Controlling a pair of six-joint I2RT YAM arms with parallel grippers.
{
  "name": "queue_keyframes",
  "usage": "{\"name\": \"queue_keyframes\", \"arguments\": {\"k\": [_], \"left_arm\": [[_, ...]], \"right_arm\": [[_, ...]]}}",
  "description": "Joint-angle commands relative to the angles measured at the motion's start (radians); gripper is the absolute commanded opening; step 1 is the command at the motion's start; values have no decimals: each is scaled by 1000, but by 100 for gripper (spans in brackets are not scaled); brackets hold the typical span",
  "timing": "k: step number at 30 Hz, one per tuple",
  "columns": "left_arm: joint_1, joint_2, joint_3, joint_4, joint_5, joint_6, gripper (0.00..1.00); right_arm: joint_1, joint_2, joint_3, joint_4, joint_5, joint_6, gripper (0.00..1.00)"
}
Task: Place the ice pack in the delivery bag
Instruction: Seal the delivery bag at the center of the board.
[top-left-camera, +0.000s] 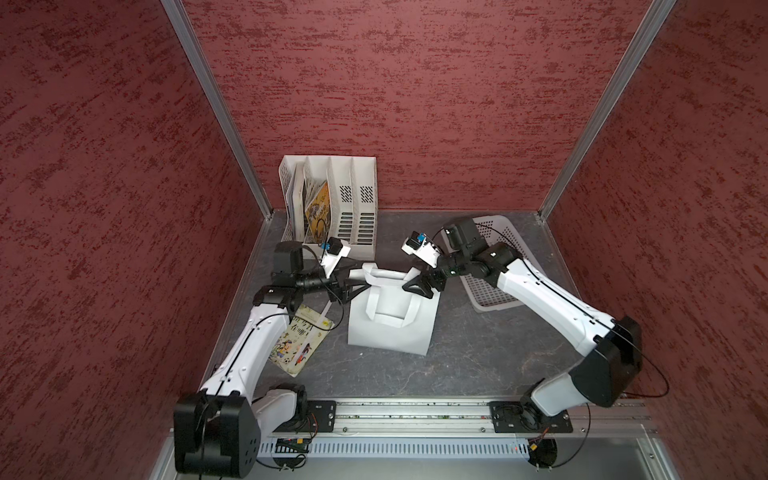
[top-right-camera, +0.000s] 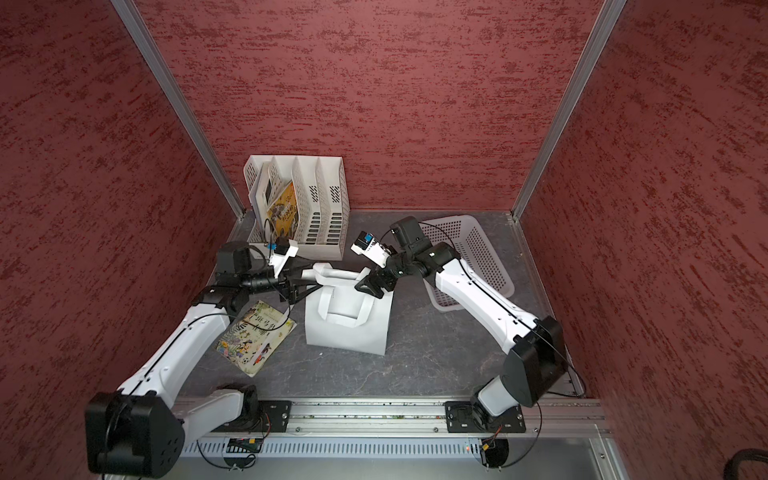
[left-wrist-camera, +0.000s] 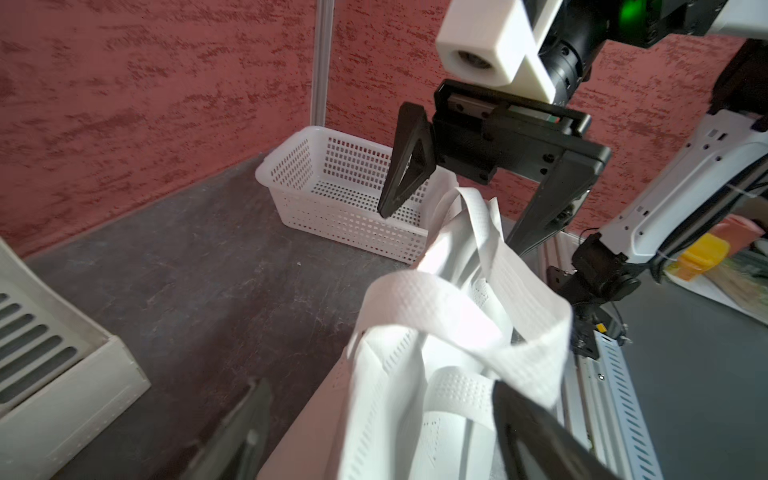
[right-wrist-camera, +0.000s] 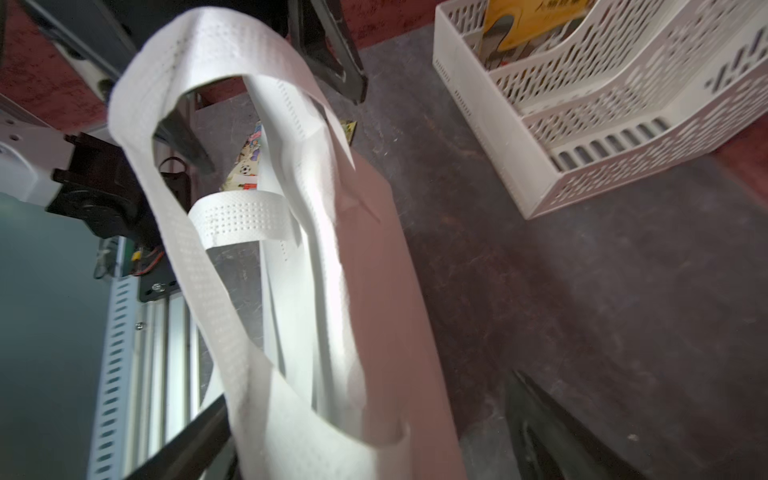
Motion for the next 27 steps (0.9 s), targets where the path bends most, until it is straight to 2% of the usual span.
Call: {"name": "queue_keyframes", "arguments": {"k": [1,2,4,6,7,9,11,13,15,18,21,23,24,26,27], "left_arm": [[40,-168,-98,64,-122,-12,100],[59,-207,-125,84,-156,-46,100],[80,-311,-177,121,-261,-134,100],[88,-413,-232,170,-388,-196,100],[88,-462,-257,189,-468,-231,100],[88,-548,-303,198,-673,-300,100],[88,-621,-338,165,-896,-386,100],[90,-655,-369,118,-1033,-451,100],[92,-628,-380,90,-1064,-481,100],[91,-518,-367,109,-1081,-500,100],[91,-374,-374,208,-1089,-482,100],[95,-275,-388,307,-1082,-455,100],[98,-224,-408,403,-1071,-434,100],[101,-115,-451,551,-1047,-392,100],[104,-59,-468,650,-1035,-367,100]], "right_arm": [[-27,-267,-193,284,173,119,99],[-45,-325,-264,366,223,169,99],[-72,-461,-388,493,443,309,99],[-99,-551,-477,552,674,463,98],[-127,-576,-503,559,735,507,98],[-183,-593,-540,552,836,576,99],[-262,-563,-558,504,881,623,98],[-343,-499,-604,492,906,628,99],[-400,-430,-666,539,916,595,98],[-423,-316,-775,794,912,515,98],[-425,-146,-839,1037,899,428,99],[-425,-65,-821,1137,882,386,98],[-413,-14,-836,1275,869,276,99],[-450,77,-834,1313,866,323,98],[-495,65,-810,1266,804,359,99]]}}
